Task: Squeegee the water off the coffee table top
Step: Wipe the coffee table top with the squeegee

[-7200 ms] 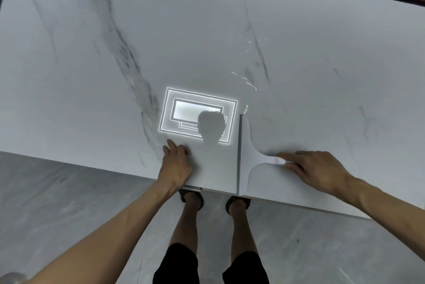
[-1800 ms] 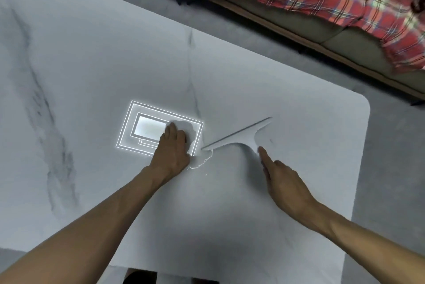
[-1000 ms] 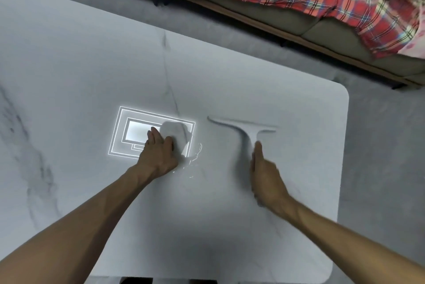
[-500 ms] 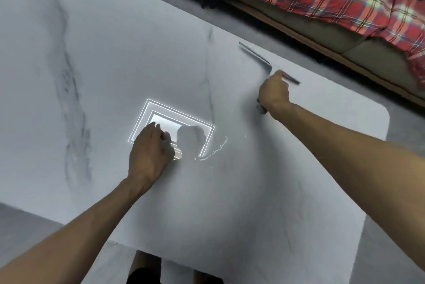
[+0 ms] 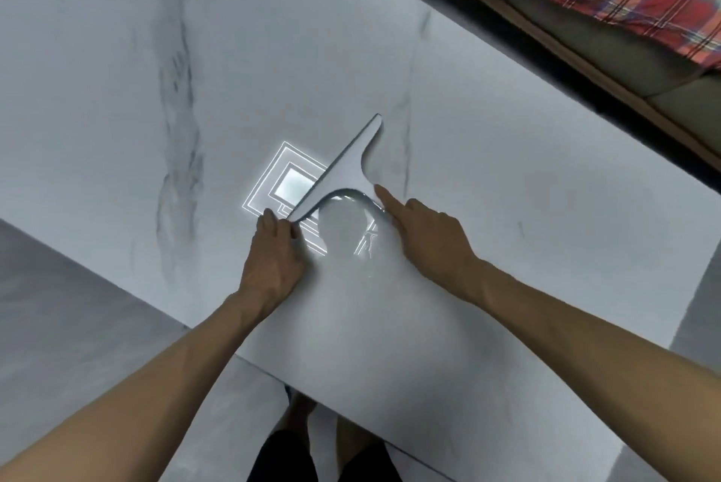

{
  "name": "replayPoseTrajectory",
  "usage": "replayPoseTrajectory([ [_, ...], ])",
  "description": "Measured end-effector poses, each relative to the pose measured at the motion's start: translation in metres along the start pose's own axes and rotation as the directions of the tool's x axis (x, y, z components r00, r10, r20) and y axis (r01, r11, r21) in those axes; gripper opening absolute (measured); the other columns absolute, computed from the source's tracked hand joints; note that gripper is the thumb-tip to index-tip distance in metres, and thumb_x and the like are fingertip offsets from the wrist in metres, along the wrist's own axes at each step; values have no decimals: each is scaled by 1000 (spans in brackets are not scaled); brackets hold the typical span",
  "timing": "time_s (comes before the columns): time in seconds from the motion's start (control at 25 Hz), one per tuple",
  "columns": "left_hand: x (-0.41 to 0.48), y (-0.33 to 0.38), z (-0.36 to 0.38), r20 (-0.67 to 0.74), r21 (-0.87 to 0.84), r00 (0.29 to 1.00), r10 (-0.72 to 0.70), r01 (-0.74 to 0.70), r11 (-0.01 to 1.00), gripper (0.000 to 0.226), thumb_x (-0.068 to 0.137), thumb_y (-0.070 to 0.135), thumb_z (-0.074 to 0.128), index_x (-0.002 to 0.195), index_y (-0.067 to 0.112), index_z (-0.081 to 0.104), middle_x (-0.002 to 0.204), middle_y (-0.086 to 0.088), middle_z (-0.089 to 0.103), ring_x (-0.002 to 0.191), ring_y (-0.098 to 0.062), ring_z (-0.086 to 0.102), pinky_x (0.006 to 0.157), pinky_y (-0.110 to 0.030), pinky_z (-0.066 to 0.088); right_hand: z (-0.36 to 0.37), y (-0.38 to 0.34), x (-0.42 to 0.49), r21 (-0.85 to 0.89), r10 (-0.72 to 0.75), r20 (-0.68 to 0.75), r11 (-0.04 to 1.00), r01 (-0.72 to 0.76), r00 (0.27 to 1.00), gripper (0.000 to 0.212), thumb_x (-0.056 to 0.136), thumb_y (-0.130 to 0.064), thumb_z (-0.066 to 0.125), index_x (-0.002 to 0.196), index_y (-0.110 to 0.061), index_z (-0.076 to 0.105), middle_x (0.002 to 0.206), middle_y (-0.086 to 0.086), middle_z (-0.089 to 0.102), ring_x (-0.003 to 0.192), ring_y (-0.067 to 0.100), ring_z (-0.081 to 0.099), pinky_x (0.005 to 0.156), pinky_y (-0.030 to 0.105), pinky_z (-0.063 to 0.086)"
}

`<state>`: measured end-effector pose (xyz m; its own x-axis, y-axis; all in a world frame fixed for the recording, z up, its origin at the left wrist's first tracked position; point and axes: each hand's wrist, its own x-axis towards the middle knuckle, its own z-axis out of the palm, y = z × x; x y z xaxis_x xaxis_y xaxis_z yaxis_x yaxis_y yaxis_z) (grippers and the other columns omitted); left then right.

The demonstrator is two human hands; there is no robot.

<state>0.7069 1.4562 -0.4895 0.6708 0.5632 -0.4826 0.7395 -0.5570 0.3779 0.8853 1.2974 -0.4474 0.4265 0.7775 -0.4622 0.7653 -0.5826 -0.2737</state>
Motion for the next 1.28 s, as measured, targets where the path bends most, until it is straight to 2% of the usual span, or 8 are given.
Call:
replayPoseTrajectory([
  [0.12,-8,9,9,105,121,992,63,-75,990,33,76,-3,50,109,1,53,125,-22,41,119,-39,37,91,-36,39,0,59,-58,-54,122,50,991,-120,991,80,88,-9,39,148,-48,5,85,-5,42,64,21,47,57,31,36],
  [0.32,-11,19,14,248,237,969,-5,-55,970,36,82,3,40,117,4,51,140,-41,26,133,-50,21,108,-45,30,2,115,-155,-40,285,36,958,-284,958,59,101,-26,32,146,-53,7,81,-7,49,65,17,53,56,30,44],
  [0.48,-14,10,8,253,149,966,45,-85,985,32,79,-1,40,108,0,53,133,-34,36,127,-47,32,99,-44,38,-3,127,-199,-31,411,19,911,-410,911,46,100,-42,20,145,-52,19,83,-9,54,73,18,56,62,33,48],
  [0.6,-30,-2,1,213,-6,970,119,-121,993,18,76,-3,41,85,11,49,107,-13,52,98,-34,51,71,-37,42,-6,98,-212,25,452,-35,892,-451,891,46,99,-47,22,145,-47,25,92,-10,59,79,21,59,64,34,46],
  [0.76,-48,-27,-11,90,-256,993,-70,91,962,28,80,5,43,72,32,45,73,12,54,66,-14,52,52,-25,32,10,16,-187,127,268,-41,957,-261,963,45,98,-53,23,142,-44,25,110,-11,63,88,20,64,67,32,47],
  [0.88,-57,-58,-18,13,-307,979,-205,199,931,31,81,0,39,85,29,51,82,5,59,67,-15,53,54,-24,35,45,-51,-152,109,-25,26,994,22,999,45,100,-46,32,145,-41,26,112,-7,61,88,22,65,62,30,45],
  [1.0,-68,-87,-24,-41,-280,974,-224,204,938,29,81,-1,41,92,25,48,93,5,56,72,-17,51,61,-30,36,82,-104,-118,39,-278,136,961,275,951,49,102,-28,41,149,-30,29,108,1,60,78,26,61,54,30,36],
  [1.28,-93,-93,-13,16,-264,998,-58,60,963,28,79,-4,43,95,19,42,89,0,52,73,-21,51,55,-31,39,90,-89,-97,-40,-276,72,959,279,959,44,103,-37,32,147,-34,32,109,-3,60,82,26,62,57,34,41],
])
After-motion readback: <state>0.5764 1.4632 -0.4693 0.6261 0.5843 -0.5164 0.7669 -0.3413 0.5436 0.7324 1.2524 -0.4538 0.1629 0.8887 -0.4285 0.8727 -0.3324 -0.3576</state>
